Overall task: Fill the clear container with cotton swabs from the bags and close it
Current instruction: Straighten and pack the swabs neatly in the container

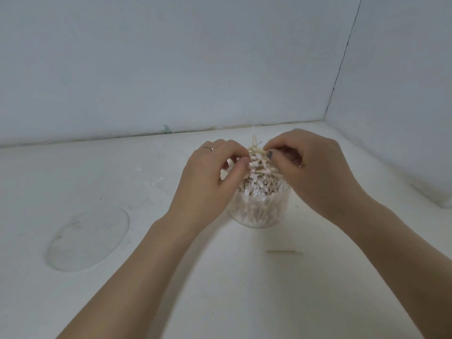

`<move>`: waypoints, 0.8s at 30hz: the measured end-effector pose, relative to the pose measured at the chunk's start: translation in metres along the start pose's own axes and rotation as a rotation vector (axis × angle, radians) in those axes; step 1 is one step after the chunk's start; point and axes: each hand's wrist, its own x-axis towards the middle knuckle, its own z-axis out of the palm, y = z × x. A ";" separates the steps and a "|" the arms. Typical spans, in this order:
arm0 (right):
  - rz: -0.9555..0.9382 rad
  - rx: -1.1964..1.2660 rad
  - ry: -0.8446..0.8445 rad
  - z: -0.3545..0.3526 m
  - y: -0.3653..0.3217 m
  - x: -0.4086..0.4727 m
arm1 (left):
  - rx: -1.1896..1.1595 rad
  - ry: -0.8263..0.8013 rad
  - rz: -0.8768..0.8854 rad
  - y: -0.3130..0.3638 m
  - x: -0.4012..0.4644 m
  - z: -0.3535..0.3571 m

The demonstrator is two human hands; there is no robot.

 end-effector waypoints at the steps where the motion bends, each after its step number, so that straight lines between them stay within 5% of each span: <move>1: 0.031 0.000 0.003 -0.004 -0.002 0.002 | -0.001 0.003 0.001 0.000 0.001 -0.002; 11: 0.095 0.191 -0.106 -0.062 -0.033 0.014 | 0.102 0.127 0.128 0.003 0.014 -0.041; 24: 0.164 -0.134 -0.356 -0.031 -0.047 0.007 | 0.275 -0.336 0.268 0.024 0.021 -0.070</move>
